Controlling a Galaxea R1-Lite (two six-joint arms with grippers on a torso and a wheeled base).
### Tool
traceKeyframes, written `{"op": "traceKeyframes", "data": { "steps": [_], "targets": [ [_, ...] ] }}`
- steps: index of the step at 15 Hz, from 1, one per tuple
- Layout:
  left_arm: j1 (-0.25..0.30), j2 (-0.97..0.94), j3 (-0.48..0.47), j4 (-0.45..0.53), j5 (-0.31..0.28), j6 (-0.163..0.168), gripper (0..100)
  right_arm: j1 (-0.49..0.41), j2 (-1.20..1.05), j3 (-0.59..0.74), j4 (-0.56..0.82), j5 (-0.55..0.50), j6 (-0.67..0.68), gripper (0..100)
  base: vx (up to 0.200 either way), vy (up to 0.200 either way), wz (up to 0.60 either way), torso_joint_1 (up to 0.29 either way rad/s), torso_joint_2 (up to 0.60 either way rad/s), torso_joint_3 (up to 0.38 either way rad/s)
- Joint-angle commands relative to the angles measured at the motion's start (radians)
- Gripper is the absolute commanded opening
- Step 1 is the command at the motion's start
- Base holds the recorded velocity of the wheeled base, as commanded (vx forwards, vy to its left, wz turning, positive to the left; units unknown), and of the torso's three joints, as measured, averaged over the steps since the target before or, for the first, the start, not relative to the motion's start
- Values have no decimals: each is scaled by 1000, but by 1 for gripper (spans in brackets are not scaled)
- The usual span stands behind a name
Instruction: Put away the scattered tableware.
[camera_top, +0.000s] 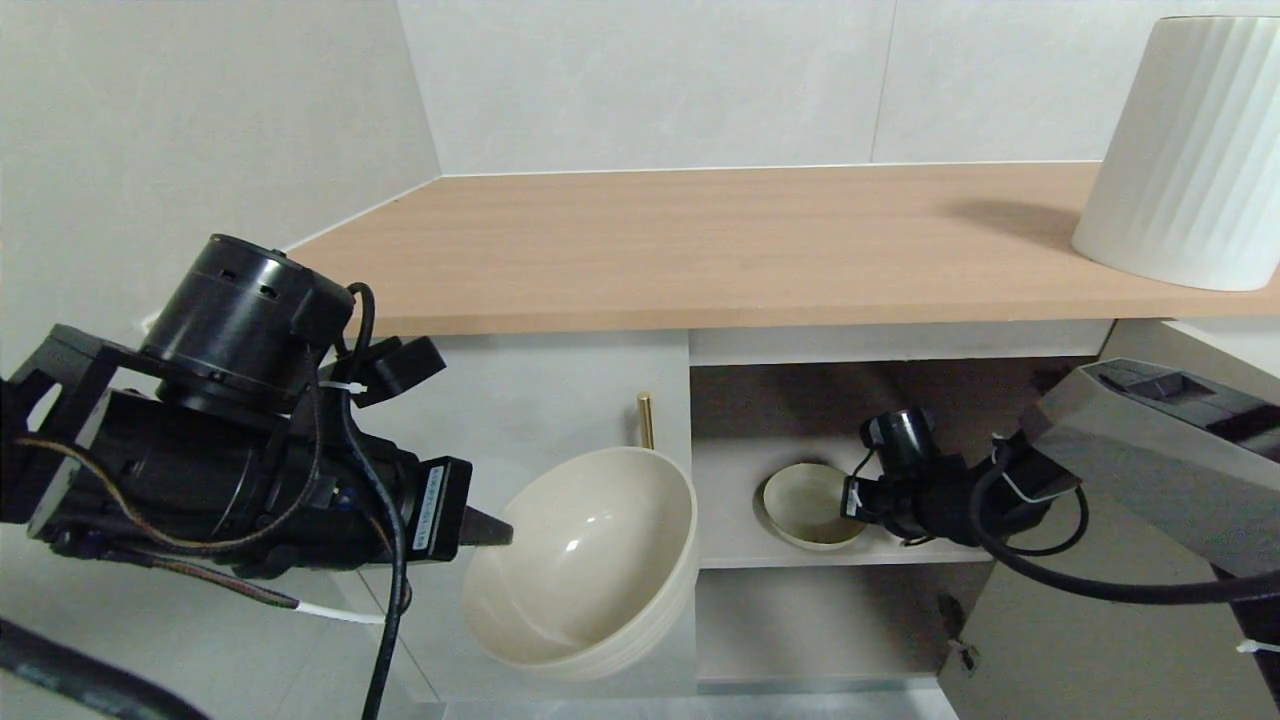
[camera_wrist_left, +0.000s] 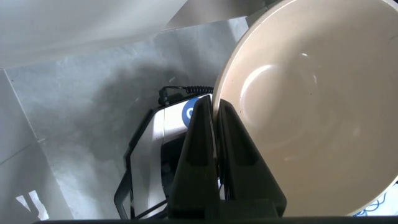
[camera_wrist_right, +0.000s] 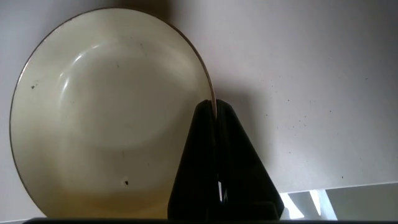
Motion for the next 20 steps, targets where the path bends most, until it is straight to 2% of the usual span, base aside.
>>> {"op": "traceKeyframes", "data": {
  "steps": [1,2,3,11,14,15,16,17,18,19,20],
  "targets": [
    [0,1,0,0,0,-1,0,0,-1,-1,0,0,0,0,0,0,0,0,0,0],
    [0,1,0,0,0,-1,0,0,-1,-1,0,0,0,0,0,0,0,0,0,0],
    [0,1,0,0,0,-1,0,0,-1,-1,0,0,0,100,0,0,0,0,0,0],
    [0,8,2,-3,0,-2,0,0,-27,0,2,-6,12,100,0,0,0,0,0,0],
    [-20,31,3,-4,12,-19,0,10,-137,74,9,12,5,100,0,0,0,0,0,0],
    [-49,56,3,-4,55,-50,0,39,-231,128,20,60,0,100,0,0,0,0,0,0],
    [-52,56,3,-4,57,-51,0,40,-235,131,22,63,0,100,0,0,0,0,0,0],
    [-118,79,41,-4,147,-71,0,96,-383,198,137,195,-35,100,0,0,0,0,0,0],
    [-150,94,60,-6,183,-73,0,123,-452,214,216,253,-63,100,0,0,0,0,0,0],
    [-163,102,66,-7,193,-73,0,132,-476,218,244,270,-69,100,0,0,0,0,0,0],
    [-195,136,87,-20,227,-74,0,178,-567,221,351,313,-77,100,0,0,0,0,0,0]
  ]
}}
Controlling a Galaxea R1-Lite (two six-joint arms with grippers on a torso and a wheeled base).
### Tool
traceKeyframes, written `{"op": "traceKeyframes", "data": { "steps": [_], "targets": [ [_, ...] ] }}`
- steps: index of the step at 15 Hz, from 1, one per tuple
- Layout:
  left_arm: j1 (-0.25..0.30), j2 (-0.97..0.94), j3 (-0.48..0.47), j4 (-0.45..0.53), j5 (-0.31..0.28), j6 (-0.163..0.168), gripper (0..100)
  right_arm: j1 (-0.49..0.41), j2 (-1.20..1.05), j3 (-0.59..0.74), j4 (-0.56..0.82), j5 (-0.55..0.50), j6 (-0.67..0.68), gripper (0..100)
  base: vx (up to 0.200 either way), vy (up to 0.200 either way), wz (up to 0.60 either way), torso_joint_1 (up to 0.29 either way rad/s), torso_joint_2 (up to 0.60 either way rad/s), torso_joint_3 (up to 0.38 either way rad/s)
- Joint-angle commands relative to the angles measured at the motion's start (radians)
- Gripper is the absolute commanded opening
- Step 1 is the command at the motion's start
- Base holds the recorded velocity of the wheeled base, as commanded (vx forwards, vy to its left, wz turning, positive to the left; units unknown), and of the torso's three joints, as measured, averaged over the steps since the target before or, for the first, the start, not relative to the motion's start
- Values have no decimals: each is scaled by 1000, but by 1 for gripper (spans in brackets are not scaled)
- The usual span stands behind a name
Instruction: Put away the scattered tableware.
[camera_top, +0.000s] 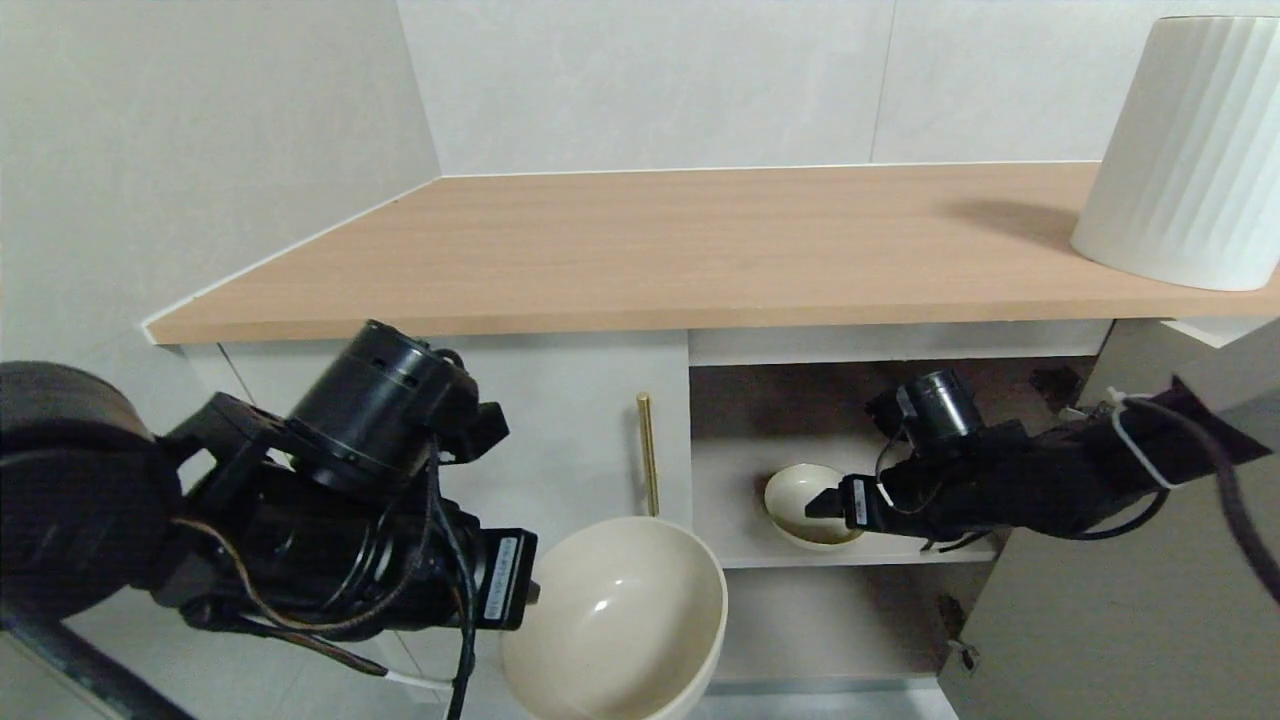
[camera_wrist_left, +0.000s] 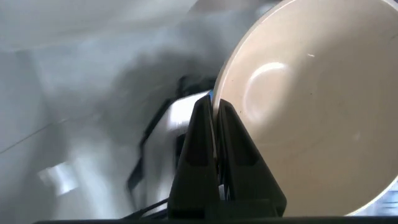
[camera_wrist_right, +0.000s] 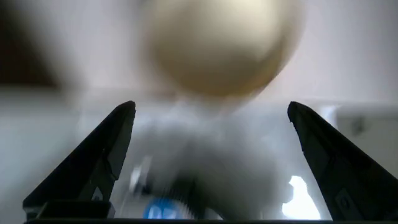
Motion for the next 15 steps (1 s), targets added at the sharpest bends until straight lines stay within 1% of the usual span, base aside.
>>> {"op": "traceKeyframes", "data": {
  "steps": [1,3,5,6,7,8,10,11,12,14,15],
  "targets": [
    [-48,70,38,-14,32,-2,0,96,-242,36,167,84,-32,100,0,0,0,0,0,0],
    [-76,116,61,-42,59,-2,0,134,-330,49,274,135,-98,100,0,0,0,0,0,0],
    [-91,141,64,-46,65,-3,0,167,-374,72,288,162,-121,100,0,0,0,0,0,0],
    [-100,165,64,-48,67,-5,0,214,-407,94,291,170,-128,100,0,0,0,0,0,0],
    [-102,170,62,-49,67,-6,0,234,-410,97,292,170,-128,100,0,0,0,0,0,0],
    [-111,185,62,-68,67,-14,0,274,-408,101,294,170,-126,100,0,0,0,0,0,0],
    [-123,198,59,-109,70,-57,0,334,-371,106,294,161,-123,100,0,0,0,0,0,0],
    [-123,198,59,-109,70,-57,0,334,-371,106,294,161,-123,100,0,0,0,0,0,0],
    [-123,198,56,-126,68,-66,0,368,-319,105,291,153,-118,100,0,0,0,0,0,0],
    [-128,191,52,-126,68,-69,0,389,-269,98,283,103,-112,100,0,0,0,0,0,0],
    [-128,188,44,-128,68,-71,0,398,-236,92,272,60,-94,100,0,0,0,0,0,0]
  ]
}}
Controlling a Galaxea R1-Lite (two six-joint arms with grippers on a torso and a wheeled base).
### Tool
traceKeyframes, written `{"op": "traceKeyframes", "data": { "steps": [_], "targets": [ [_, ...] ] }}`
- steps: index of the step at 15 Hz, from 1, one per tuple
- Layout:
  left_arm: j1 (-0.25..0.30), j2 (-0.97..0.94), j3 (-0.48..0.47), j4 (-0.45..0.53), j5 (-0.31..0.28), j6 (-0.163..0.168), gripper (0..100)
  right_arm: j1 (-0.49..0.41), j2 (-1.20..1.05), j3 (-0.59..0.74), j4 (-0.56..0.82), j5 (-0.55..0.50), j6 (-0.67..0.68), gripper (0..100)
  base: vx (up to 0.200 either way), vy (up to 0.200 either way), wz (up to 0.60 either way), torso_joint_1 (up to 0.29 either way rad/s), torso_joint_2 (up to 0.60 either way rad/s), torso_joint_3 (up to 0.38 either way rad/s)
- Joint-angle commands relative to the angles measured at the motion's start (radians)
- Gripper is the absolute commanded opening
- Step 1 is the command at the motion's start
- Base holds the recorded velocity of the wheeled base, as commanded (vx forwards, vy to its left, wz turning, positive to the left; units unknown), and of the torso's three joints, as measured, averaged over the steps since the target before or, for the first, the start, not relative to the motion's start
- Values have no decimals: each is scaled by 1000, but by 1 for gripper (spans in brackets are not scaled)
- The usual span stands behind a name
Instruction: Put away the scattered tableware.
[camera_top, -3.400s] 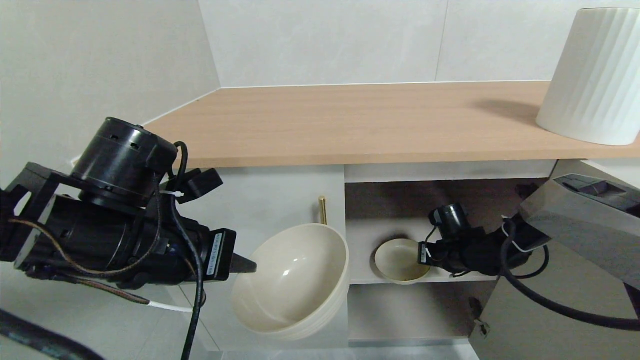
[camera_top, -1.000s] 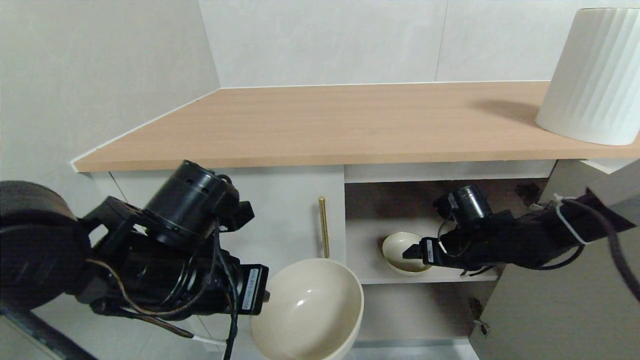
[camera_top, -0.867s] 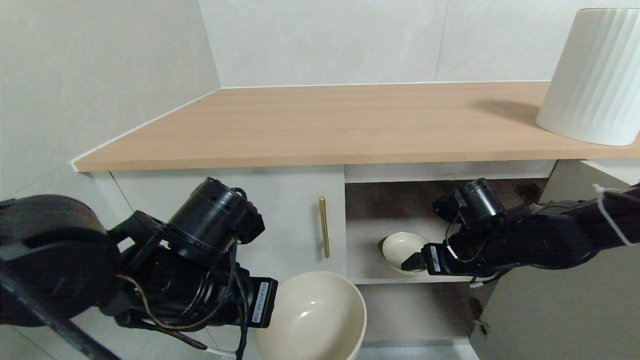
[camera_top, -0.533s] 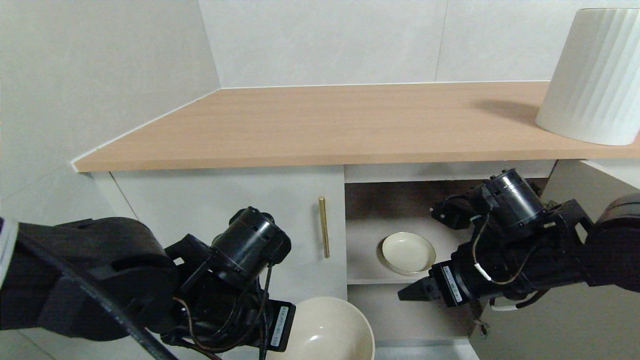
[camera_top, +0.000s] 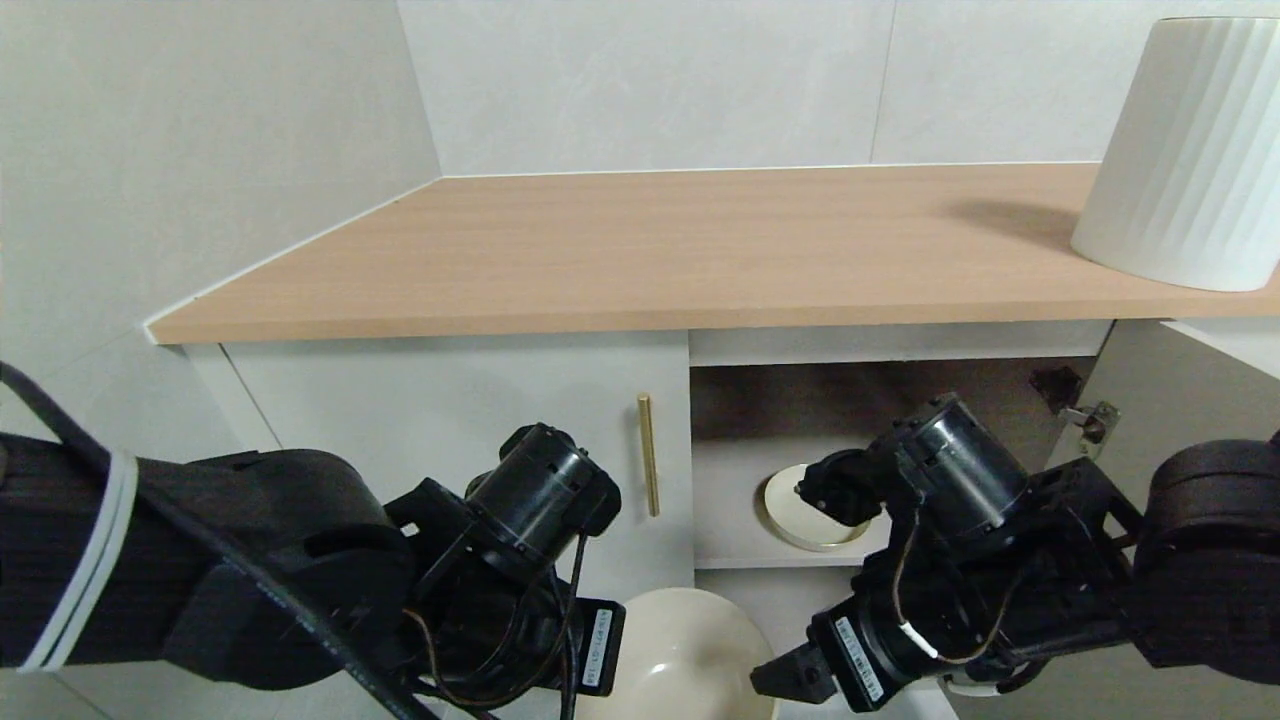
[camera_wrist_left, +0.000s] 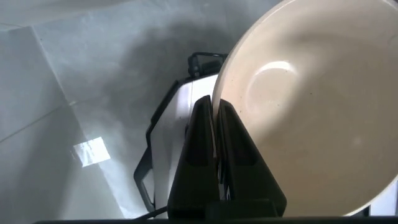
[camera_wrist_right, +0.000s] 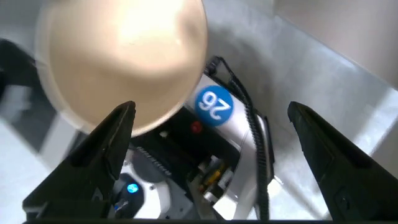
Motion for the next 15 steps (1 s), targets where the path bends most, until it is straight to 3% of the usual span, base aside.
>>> {"op": "traceKeyframes", "data": {
  "steps": [1,6,12,13,15],
  "targets": [
    [-2,-4,-9,-1,0,-14,0,19,83,-10,-20,-38,24,100,0,0,0,0,0,0],
    [-16,-5,-11,-1,2,-23,0,18,126,-44,-65,-57,109,100,0,0,0,0,0,0],
    [-16,4,-8,-1,0,-23,0,16,123,-48,-65,-58,114,100,0,0,0,0,0,0],
    [-16,4,-8,-1,0,-23,0,16,123,-48,-65,-58,114,0,0,0,0,0,0,0],
    [-16,4,-8,-1,0,-23,0,16,122,-48,-63,-57,114,0,0,0,0,0,0,0]
  ]
}}
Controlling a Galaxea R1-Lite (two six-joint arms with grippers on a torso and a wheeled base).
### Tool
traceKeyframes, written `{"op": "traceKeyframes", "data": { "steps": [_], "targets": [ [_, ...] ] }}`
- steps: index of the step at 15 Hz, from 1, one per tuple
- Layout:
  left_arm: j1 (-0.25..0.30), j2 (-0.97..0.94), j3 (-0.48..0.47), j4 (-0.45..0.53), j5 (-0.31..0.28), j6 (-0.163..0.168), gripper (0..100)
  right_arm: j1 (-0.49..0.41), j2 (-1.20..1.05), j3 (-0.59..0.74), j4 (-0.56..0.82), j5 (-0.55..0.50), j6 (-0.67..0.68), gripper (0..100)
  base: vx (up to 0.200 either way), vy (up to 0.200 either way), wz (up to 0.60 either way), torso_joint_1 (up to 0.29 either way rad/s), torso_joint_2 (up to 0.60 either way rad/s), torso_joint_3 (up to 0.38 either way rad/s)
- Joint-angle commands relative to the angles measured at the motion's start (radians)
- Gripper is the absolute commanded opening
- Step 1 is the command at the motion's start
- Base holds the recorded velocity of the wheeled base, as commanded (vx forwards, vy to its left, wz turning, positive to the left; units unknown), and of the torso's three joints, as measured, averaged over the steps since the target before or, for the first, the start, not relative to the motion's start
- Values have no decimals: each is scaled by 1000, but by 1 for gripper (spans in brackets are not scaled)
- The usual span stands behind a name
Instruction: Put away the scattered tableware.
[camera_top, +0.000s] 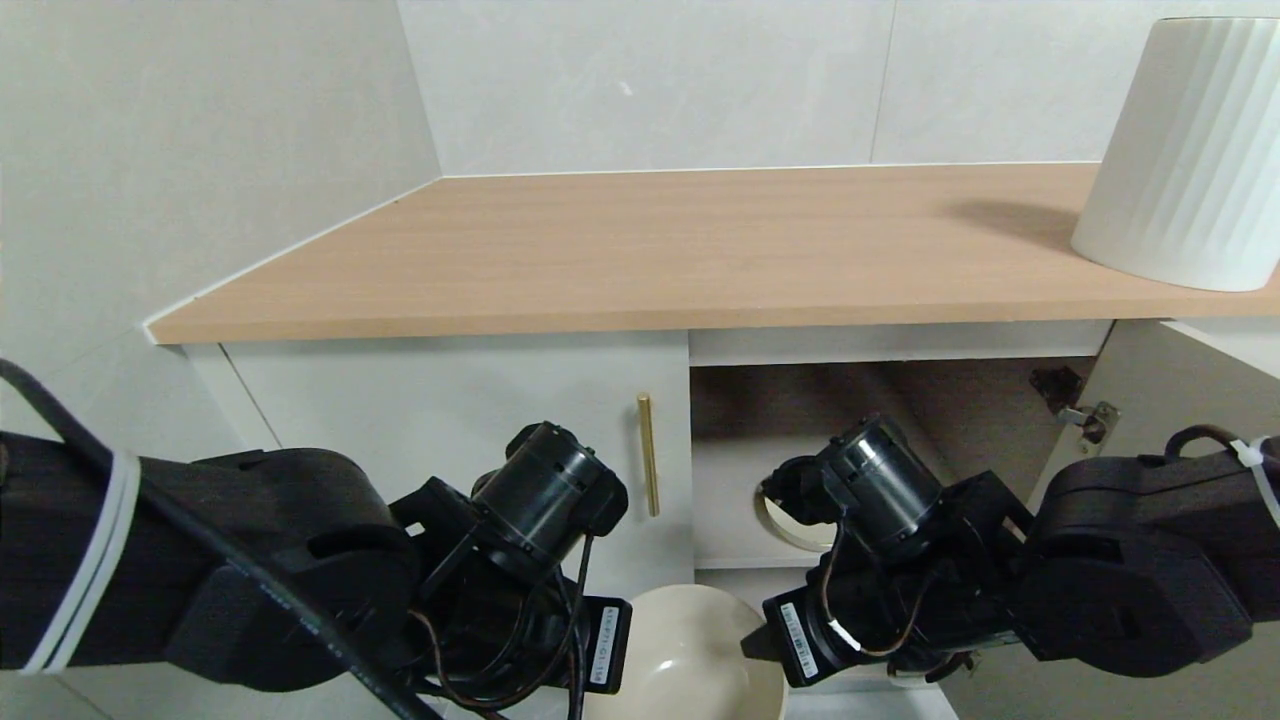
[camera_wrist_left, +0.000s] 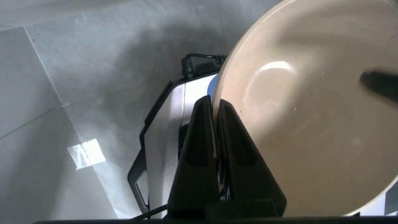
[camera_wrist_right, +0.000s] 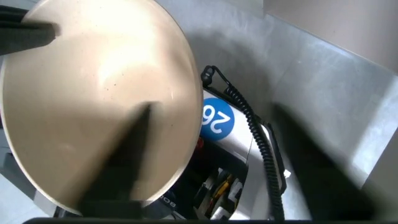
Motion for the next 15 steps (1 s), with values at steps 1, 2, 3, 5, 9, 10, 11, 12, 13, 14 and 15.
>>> {"op": "traceKeyframes", "data": {
  "steps": [1,2,3,5,9,10,11,12,13,14,15],
  "targets": [
    [0,0,-1,0,0,0,0,0,1,0,0,-1,0,0,0,0,0,0,0,0],
    [0,0,-1,0,0,0,0,0,-1,2,0,-1,0,0,0,0,0,0,0,0],
    [0,-1,-1,0,0,1,0,0,-1,2,0,-1,0,0,0,0,0,0,0,0],
    [0,-1,0,0,0,1,0,-1,-1,2,0,-1,0,0,0,0,0,0,0,0],
    [0,-6,0,0,0,1,0,-1,-1,2,0,-1,-2,0,0,0,0,0,0,0],
    [0,-6,2,1,0,1,0,-1,-1,2,0,-1,-2,0,0,0,0,0,0,0],
    [0,-6,2,1,0,1,0,-1,-1,2,0,-1,0,0,0,0,0,0,0,0],
    [0,-6,2,1,0,1,0,-1,1,2,0,-1,-2,0,0,0,0,0,0,0],
    [0,-6,0,1,0,1,100,-1,-1,2,0,-2,-2,0,0,0,0,0,0,0],
    [0,-7,0,1,0,1,100,-1,-1,2,0,-4,-2,0,0,0,0,0,0,0],
    [0,-7,0,1,0,1,100,-1,-1,2,0,-8,-2,0,0,0,0,0,0,0]
  ]
}}
